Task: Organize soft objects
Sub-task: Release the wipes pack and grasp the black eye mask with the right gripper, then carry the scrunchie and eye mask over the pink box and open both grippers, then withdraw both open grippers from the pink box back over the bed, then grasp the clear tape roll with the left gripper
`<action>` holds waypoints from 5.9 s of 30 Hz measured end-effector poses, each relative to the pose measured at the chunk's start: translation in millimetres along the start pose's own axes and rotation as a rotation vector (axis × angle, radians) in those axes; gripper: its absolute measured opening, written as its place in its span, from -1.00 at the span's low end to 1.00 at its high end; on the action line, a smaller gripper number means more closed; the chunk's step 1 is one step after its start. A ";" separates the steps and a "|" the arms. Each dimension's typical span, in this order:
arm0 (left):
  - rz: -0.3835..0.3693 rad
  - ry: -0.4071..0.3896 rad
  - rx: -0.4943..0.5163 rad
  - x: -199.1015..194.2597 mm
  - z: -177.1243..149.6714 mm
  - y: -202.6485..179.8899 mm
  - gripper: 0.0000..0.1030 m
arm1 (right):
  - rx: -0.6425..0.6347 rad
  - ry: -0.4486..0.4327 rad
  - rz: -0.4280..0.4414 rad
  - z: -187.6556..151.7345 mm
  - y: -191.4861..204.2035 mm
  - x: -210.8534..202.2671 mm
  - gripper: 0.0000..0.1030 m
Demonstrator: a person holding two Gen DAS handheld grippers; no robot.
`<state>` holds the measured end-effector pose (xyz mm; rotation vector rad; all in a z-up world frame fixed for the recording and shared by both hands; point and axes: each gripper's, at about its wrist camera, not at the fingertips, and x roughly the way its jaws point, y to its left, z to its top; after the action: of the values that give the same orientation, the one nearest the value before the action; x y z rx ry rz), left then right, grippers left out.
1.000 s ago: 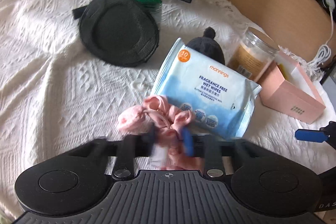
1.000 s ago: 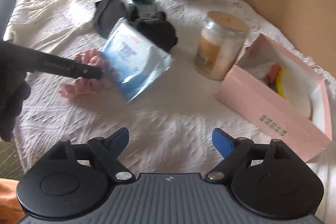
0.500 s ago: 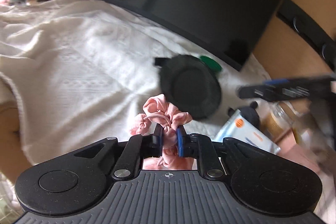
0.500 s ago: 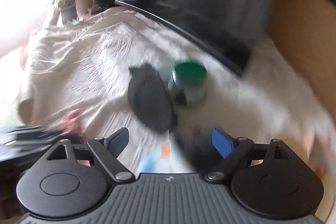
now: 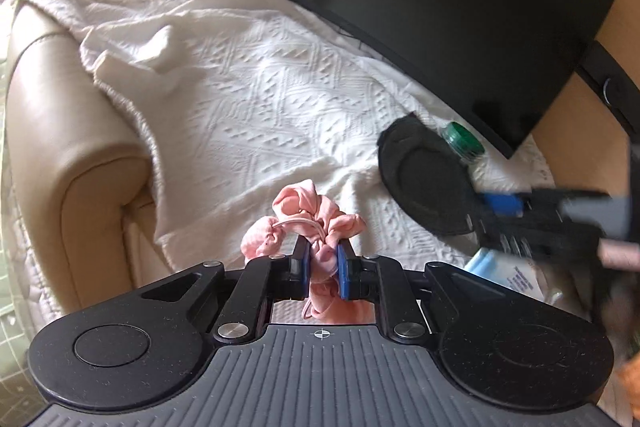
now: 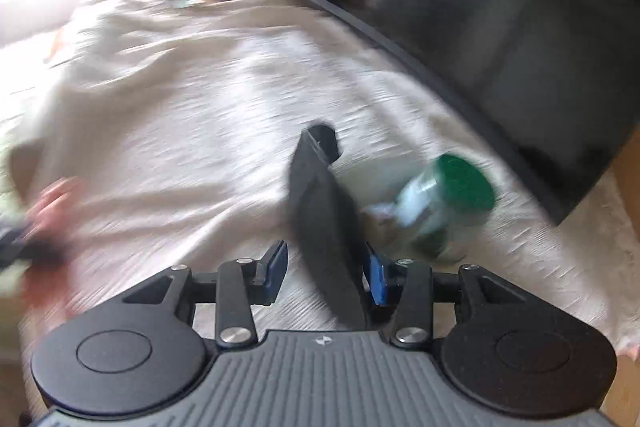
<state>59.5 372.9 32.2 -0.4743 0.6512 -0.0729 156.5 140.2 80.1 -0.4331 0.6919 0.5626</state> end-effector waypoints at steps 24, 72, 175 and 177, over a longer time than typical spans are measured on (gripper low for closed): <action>0.004 -0.008 0.089 23.7 36.0 -38.8 -0.69 | 0.001 -0.035 -0.098 37.5 -14.6 -31.5 -0.63; -0.627 0.486 0.403 200.2 -12.6 -424.8 -0.47 | 0.605 0.055 -0.748 -179.7 -250.4 -208.2 -0.63; -0.024 0.201 0.001 208.7 59.0 -150.0 -0.25 | 0.290 -0.004 -0.230 -78.0 -89.9 -102.5 0.96; -0.032 0.199 0.028 209.6 58.5 -151.3 -0.25 | 0.294 0.008 -0.217 -81.0 -85.6 -97.9 0.96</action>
<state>273.8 217.3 21.6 -0.4535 0.8365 -0.1603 108.7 -2.7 108.0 -0.2313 0.7126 0.2485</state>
